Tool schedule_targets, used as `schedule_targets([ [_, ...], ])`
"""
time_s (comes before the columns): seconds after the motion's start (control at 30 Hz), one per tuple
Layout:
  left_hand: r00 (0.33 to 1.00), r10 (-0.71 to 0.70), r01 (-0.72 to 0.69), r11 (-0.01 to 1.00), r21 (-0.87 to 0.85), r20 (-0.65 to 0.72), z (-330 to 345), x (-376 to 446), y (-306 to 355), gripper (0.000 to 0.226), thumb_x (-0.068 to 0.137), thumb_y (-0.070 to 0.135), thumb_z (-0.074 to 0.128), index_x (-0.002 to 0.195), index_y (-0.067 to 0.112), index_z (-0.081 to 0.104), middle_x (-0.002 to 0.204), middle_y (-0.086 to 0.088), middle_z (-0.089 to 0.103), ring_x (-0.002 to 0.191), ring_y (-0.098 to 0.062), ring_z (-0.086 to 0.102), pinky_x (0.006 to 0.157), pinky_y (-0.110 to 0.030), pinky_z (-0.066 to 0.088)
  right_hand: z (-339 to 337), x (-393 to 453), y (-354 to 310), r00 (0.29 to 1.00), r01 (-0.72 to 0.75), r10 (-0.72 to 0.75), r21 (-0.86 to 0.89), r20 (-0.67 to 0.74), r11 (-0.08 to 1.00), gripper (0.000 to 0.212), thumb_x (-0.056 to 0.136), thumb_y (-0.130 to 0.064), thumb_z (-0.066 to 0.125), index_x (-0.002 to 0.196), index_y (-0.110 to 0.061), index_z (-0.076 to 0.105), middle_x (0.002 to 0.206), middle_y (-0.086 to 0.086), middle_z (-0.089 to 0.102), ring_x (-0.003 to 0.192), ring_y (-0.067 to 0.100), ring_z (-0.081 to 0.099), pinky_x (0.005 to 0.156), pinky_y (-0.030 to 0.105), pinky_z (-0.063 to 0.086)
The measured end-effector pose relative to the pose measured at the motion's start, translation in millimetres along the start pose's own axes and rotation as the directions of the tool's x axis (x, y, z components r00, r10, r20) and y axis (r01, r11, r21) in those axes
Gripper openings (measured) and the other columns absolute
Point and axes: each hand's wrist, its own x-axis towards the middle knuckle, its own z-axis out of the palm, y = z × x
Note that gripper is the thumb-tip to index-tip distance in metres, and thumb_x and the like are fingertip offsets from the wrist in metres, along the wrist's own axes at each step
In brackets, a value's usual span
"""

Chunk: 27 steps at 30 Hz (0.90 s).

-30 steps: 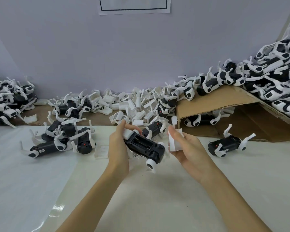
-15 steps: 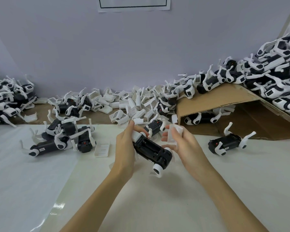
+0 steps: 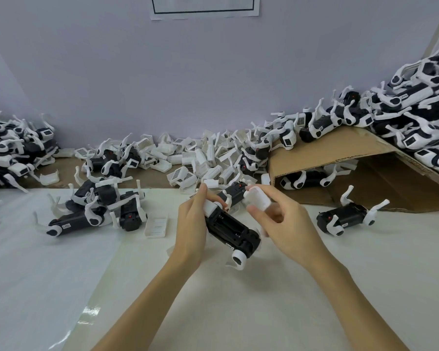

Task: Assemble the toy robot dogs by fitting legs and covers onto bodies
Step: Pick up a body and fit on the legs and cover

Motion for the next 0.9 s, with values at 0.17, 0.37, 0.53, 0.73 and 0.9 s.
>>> schedule_targets([
  [0.17, 1.000, 0.001, -0.001, 1.000, -0.013, -0.022, 0, 2, 1, 0.060, 0.113, 0.043, 0.043, 0.075, 0.005, 0.070, 0.077, -0.006, 0.069, 0.074, -0.016, 0.061, 0.076, -0.038, 0.044, -1, 0, -5, 0.992, -0.015, -0.018, 0.258, 0.124, 0.966, 0.028, 0.105, -0.006, 0.056, 0.119, -0.028, 0.067, 0.105, -0.002, 0.076, 0.097, 0.016, 0.073, 0.081, 0.025, 0.057],
  [0.37, 0.999, 0.041, -0.041, 0.999, 0.010, 0.013, -1, 0, 1, 0.061, 0.103, 0.055, 0.044, 0.075, 0.009, 0.072, 0.085, -0.012, 0.072, 0.086, -0.022, 0.064, 0.089, -0.044, 0.046, 12, -2, -5, 0.987, -0.033, -0.008, 0.255, 0.159, 0.966, 0.025, 0.105, -0.028, 0.055, 0.095, -0.022, 0.077, 0.094, -0.004, 0.078, 0.094, 0.014, 0.072, 0.084, 0.024, 0.052],
  [0.53, 0.987, 0.104, -0.105, 0.994, -0.002, 0.118, -15, 12, 3, 0.064, 0.113, 0.045, 0.043, 0.074, 0.003, 0.072, 0.081, -0.011, 0.075, 0.080, -0.024, 0.069, 0.085, -0.037, 0.053, 13, 1, 13, 0.996, -0.090, 0.088, 0.093, 0.022, 0.992, 0.028, 0.111, -0.018, 0.047, 0.105, -0.027, 0.073, 0.097, -0.009, 0.074, 0.091, 0.008, 0.070, 0.085, 0.034, 0.058],
  [0.73, 0.978, 0.002, 0.000, 1.000, -0.011, 0.208, -25, 16, -1, 0.070, 0.111, 0.048, 0.044, 0.081, -0.007, 0.073, 0.077, -0.025, 0.073, 0.072, -0.028, 0.072, 0.077, -0.033, 0.060, 26, -1, 24, 0.933, -0.038, 0.000, 0.097, 0.361, 0.995, 0.052, 0.104, -0.004, 0.055, 0.147, -0.033, 0.057, 0.130, -0.008, 0.070, 0.122, 0.007, 0.065, 0.107, 0.029, 0.050],
  [0.9, 0.981, -0.037, 0.049, 0.997, -0.055, 0.191, -26, 17, 0, 0.071, 0.111, 0.048, 0.044, 0.083, -0.011, 0.072, 0.080, -0.029, 0.074, 0.071, -0.030, 0.073, 0.068, -0.028, 0.060, 29, 0, 29, 0.907, -0.099, 0.003, 0.206, 0.420, 0.974, 0.059, 0.089, -0.016, 0.080, 0.140, -0.035, 0.058, 0.129, -0.010, 0.069, 0.117, 0.013, 0.070, 0.106, 0.037, 0.055],
])
